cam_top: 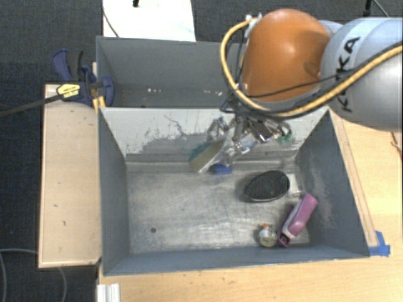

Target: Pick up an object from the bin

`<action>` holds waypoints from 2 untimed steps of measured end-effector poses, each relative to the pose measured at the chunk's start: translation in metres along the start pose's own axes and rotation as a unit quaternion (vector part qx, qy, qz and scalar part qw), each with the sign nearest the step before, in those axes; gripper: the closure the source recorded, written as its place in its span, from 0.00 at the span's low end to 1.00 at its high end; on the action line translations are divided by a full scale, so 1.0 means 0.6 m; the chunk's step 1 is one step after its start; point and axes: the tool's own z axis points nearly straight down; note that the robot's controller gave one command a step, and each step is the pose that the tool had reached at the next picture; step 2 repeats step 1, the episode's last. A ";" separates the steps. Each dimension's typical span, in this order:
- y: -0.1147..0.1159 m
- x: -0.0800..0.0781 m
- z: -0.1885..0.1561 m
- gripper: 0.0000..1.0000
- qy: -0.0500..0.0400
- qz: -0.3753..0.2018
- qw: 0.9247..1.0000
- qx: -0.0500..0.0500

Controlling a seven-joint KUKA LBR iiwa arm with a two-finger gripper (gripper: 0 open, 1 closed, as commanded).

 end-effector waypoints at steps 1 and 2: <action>0.025 0.027 0.001 1.00 0.006 0.132 0.991 -0.002; 0.025 0.027 0.001 1.00 0.006 0.132 0.991 -0.002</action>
Offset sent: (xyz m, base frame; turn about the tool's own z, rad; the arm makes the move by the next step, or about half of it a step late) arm -0.0214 0.0051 -0.0013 0.2640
